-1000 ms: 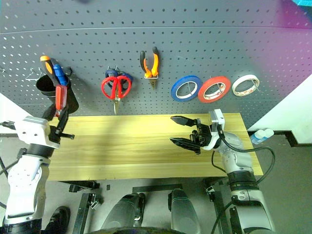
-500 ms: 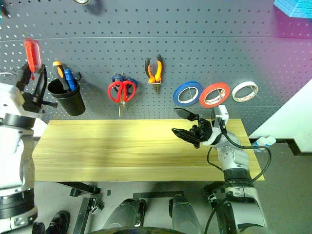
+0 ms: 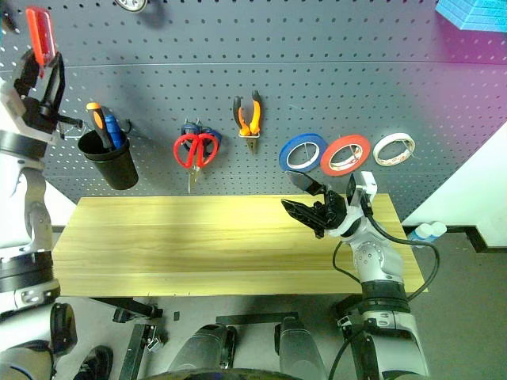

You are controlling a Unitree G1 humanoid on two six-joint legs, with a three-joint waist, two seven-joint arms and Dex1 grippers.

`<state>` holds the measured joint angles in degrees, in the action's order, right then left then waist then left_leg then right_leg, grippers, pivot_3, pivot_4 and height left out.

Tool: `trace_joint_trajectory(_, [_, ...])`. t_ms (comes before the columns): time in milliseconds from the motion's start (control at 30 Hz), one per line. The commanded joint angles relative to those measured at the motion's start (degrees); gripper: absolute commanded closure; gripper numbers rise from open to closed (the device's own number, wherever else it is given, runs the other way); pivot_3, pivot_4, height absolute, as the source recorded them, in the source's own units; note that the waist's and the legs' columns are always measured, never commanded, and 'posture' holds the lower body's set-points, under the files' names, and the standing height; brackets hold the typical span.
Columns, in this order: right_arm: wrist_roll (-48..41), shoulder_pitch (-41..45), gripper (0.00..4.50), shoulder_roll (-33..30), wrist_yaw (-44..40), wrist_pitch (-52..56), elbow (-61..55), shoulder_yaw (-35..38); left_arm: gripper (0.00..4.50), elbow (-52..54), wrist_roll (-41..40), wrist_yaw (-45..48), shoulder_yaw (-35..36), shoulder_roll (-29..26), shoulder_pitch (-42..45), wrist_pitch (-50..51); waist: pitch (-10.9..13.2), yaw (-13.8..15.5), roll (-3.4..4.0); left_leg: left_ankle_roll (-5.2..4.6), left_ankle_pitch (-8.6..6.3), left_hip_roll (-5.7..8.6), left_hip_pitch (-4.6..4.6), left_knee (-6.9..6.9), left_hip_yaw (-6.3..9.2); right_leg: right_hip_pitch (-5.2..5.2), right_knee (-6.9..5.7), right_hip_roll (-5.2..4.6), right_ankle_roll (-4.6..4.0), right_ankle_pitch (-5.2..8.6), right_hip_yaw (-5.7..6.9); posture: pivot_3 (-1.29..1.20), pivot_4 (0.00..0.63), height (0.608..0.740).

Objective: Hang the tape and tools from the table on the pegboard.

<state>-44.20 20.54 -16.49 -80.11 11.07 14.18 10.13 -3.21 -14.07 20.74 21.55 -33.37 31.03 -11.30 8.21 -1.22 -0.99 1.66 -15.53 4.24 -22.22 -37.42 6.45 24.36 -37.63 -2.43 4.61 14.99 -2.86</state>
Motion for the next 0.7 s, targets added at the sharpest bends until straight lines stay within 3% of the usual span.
trace_joint_trajectory(33, [-2.28,-0.86,0.0,-0.17,1.04,1.02,-3.97,1.93,3.61,-3.19,-1.01,1.55,-0.32,0.37,3.74,-4.7,0.0,-0.01,0.0,0.0,0.0,0.0,0.0,-0.01,0.0,0.0,-0.01,0.0,0.0,0.0,0.0,-0.08,0.089,0.74])
trace_joint_trajectory(400, [-4.08,-5.35,0.0,-0.46,3.83,4.71,-10.88,1.64,3.61,-15.87,-2.74,5.55,-0.49,2.84,5.72,-12.87,-0.01,-1.56,0.0,-0.02,-0.01,0.0,0.0,-0.15,0.0,0.0,-0.19,-0.01,0.0,0.0,-0.02,-0.11,0.108,0.74])
trace_joint_trajectory(700, [-2.35,-6.12,0.0,-1.61,3.59,4.46,-11.01,1.09,3.61,-16.34,-1.39,4.18,-0.76,4.7,2.43,-14.39,-0.01,-2.78,0.0,-0.06,-0.03,0.01,0.05,-0.58,0.0,-0.12,-0.52,0.0,0.02,-0.01,-0.02,-0.1,0.124,0.74])
